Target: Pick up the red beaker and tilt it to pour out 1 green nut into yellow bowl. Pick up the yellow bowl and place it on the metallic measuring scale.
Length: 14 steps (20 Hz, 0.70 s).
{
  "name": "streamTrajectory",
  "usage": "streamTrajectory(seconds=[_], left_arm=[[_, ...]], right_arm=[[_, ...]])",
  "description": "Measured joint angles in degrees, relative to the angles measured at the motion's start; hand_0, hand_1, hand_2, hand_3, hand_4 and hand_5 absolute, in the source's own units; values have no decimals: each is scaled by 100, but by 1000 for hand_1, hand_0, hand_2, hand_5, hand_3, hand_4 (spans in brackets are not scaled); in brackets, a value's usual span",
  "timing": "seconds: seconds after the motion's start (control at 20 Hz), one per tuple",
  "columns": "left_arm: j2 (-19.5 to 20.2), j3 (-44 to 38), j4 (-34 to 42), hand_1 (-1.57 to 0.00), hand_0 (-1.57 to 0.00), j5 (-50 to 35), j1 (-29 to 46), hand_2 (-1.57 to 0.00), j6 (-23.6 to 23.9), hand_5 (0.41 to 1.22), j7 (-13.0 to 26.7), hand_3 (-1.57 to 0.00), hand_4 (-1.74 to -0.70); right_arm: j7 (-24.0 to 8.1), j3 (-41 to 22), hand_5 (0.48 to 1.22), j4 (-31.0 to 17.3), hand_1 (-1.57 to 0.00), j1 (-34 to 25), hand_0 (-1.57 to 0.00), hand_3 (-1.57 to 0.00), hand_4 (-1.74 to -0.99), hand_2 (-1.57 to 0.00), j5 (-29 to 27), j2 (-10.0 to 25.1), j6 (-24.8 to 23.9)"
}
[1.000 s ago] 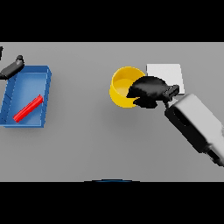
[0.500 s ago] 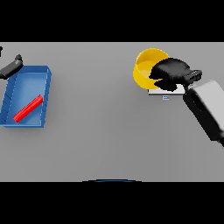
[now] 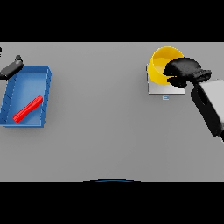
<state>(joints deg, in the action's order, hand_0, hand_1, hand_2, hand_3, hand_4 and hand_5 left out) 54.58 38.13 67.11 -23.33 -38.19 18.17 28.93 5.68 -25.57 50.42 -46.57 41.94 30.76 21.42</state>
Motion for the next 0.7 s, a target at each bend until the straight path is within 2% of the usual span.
streamTrajectory(seconds=[0.2,0.35,0.45,0.5,0.55,0.6,0.7], left_arm=[[-23,-33,-126,1,1,-30,-3,1,-77,784,-59,1,-846],[24,-26,-127,1,1,5,-55,1,-96,776,5,1,-838],[-26,-5,-170,1,1,22,-62,1,-85,771,4,1,-840],[-53,-14,-247,1,1,24,-138,1,-144,772,1,1,-841],[-52,-46,-228,1,1,-21,-83,1,-143,773,-96,1,-843],[-32,-45,-207,1,1,-21,-56,1,-129,775,-75,1,-844],[-37,-41,-259,1,1,-11,-66,1,-147,771,-58,1,-847]], right_arm=[[122,-6,1221,-359,-1248,-54,-1427,-1554,-1730,-1354,45,2,-48],[129,-28,1221,-387,-1205,-15,-1397,-1562,-1730,-1316,60,-4,-66],[110,16,1221,-474,-1230,-50,-1417,-1536,-1728,-1402,52,-18,-136],[208,40,1221,-508,-1181,-69,-1404,-1543,-1670,-1293,15,8,-105],[153,55,1221,-522,-1150,-83,-1410,-1387,-1644,-1182,-14,6,-25],[59,65,1155,-505,-1039,-44,-1325,-1237,-1621,-1042,-83,-14,29],[-1,99,1037,-548,-781,-65,-1053,-982,-1580,-776,-177,-85,107]])
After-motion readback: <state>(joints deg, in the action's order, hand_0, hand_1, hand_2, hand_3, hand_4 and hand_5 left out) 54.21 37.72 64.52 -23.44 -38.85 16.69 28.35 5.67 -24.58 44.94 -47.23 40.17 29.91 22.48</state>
